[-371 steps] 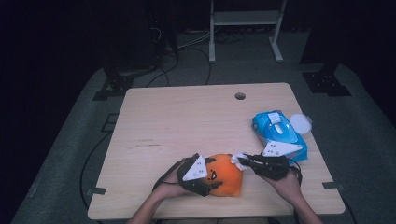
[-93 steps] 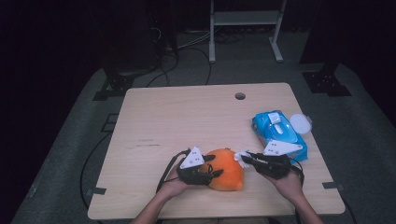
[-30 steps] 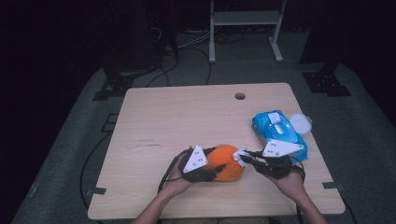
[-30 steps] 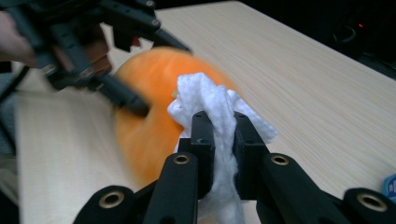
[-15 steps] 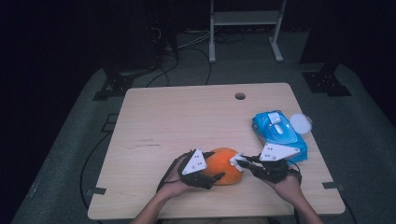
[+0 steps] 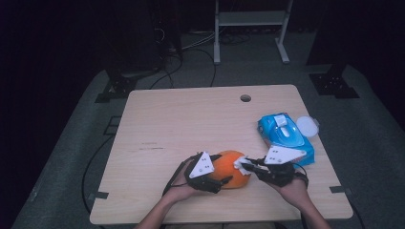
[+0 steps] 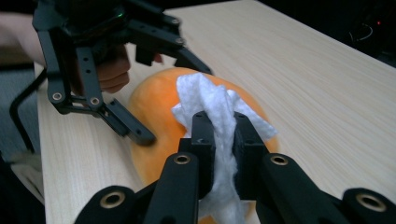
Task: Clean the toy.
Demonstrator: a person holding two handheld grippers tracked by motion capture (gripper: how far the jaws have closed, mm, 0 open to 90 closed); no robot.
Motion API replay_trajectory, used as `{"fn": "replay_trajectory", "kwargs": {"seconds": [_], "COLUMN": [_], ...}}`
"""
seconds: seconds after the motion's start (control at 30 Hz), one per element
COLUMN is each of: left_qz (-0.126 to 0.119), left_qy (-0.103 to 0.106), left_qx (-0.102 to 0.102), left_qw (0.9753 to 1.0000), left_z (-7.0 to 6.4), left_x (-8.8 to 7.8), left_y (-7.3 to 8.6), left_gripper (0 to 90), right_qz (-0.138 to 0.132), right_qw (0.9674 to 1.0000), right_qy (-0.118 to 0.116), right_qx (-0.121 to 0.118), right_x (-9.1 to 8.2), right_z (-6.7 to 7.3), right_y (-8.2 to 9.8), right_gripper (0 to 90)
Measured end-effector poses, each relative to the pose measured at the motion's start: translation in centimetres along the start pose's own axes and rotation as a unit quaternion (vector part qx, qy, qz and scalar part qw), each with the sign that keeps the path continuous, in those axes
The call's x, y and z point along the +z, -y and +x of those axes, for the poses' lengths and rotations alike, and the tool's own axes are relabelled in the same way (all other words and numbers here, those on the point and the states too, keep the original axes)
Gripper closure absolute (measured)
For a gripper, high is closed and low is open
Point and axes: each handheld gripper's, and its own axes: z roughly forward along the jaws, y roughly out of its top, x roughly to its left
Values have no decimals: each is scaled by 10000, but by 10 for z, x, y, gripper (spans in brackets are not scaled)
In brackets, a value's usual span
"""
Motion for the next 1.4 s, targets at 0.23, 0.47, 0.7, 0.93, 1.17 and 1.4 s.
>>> {"fn": "replay_trajectory", "kwargs": {"seconds": [0.23, 0.47, 0.7, 0.93, 1.17, 1.4], "left_qz": [-15, -23, 11, 50, 3, 42], "left_qy": [29, 147, 397, 194, 334, 96], "left_qx": [-103, 68, -827, -97, -363, -105], "left_qw": [9999, 9999, 9958, 9998, 9988, 9999], "left_z": [4, -2, 20, 1, 7, -3], "left_x": [-2, 1, -9, -2, -7, 0], "left_y": [3, -1, 3, -6, -2, -12], "left_gripper": [248, 235, 155, 310, 222, 296], "right_qz": [172, -36, 90, -278, -15, -130], "right_qw": [9987, 9998, 9993, 9994, 9996, 9997], "right_qy": [316, 150, 189, -75, 289, 175], "right_qx": [347, 162, 325, 213, 48, 100], "right_x": [-7, -3, -3, -4, -8, -6], "right_z": [-20, -8, -14, 0, -6, 1], "right_y": [19, 4, 16, -3, 1, -4], "right_gripper": [808, 807, 807, 808, 808, 808]}}
